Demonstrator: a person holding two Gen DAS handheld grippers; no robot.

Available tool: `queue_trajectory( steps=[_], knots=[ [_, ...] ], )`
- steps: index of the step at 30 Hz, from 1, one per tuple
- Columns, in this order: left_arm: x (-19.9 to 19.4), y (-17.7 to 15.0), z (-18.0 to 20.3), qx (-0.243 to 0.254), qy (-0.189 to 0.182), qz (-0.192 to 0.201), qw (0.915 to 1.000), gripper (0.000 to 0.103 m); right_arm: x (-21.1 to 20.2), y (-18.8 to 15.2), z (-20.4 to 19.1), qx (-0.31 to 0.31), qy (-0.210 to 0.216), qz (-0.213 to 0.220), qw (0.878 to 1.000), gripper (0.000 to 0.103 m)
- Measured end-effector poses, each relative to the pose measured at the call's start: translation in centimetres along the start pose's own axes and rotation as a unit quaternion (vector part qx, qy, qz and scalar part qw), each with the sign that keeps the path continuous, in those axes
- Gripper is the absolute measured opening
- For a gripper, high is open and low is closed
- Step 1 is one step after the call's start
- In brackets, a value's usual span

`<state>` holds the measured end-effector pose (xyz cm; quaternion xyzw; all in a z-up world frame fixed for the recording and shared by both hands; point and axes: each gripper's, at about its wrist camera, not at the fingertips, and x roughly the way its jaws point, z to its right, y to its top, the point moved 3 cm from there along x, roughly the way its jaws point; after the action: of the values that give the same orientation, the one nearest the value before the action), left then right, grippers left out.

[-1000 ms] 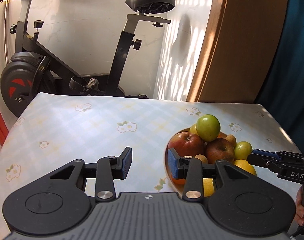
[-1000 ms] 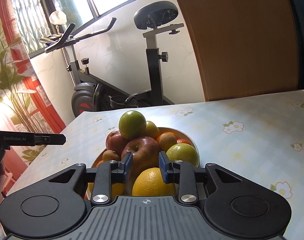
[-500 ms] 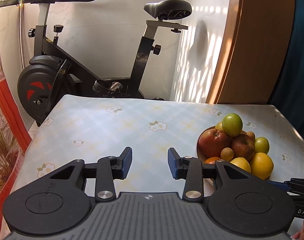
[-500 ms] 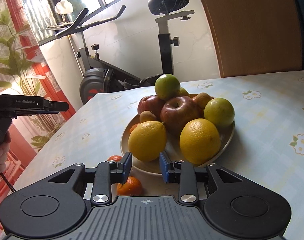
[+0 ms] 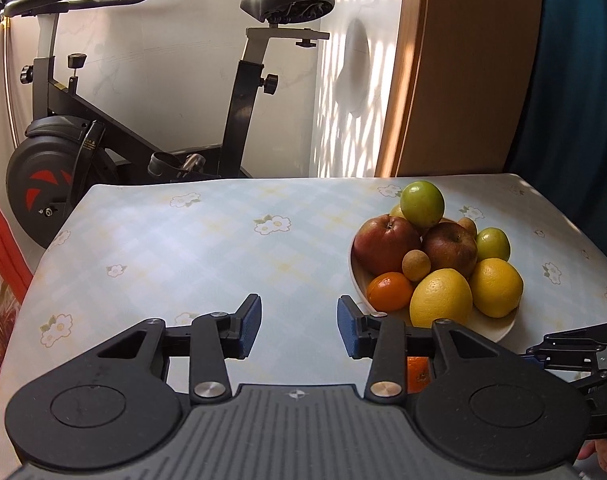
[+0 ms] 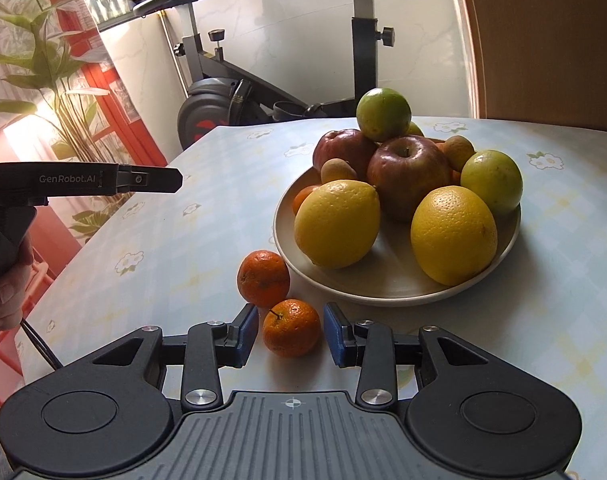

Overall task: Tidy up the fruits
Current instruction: 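Withdraw both tools from the plate toward the two tangerines, then grasp a tangerine with the left tool while the right tool grasps another tangerine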

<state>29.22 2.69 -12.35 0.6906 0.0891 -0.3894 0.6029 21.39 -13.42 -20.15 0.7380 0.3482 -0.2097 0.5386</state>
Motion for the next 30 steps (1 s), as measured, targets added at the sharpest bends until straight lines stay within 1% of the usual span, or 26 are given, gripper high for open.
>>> queue_trajectory(
  steps=[9, 13, 15, 21, 25, 30],
  knots=[
    [0.4, -0.1, 0.4, -0.004, -0.01, -0.012, 0.9999, 0.046, 1.2, -0.2, -0.2, -0.01, 0.001, -0.021, 1.0, 0.034],
    [0.6, -0.7, 0.9, 0.003, -0.018, -0.021, 0.9996, 0.046, 1.0, -0.5, 0.0, -0.006, 0.002, -0.017, 1.0, 0.031],
    [0.7, -0.9, 1.3, 0.007, -0.024, -0.025, 0.9994, 0.049, 0.8, -0.6, 0.1, -0.005, 0.005, -0.014, 1.0, 0.031],
    [1.0, -1.8, 3.0, 0.029, -0.046, -0.036, 0.9979, 0.05, -0.8, -0.9, 0.7, 0.018, 0.014, 0.018, 1.0, 0.031],
    [1.4, -2.7, 4.5, 0.042, -0.062, -0.048, 0.996, 0.05, -2.1, -1.0, 1.4, 0.027, 0.002, 0.041, 0.999, 0.031],
    [2.2, -3.7, 6.1, 0.059, -0.072, -0.058, 0.994, 0.05, -3.2, -0.7, 2.6, 0.041, -0.008, 0.064, 0.997, 0.031]
  ],
)
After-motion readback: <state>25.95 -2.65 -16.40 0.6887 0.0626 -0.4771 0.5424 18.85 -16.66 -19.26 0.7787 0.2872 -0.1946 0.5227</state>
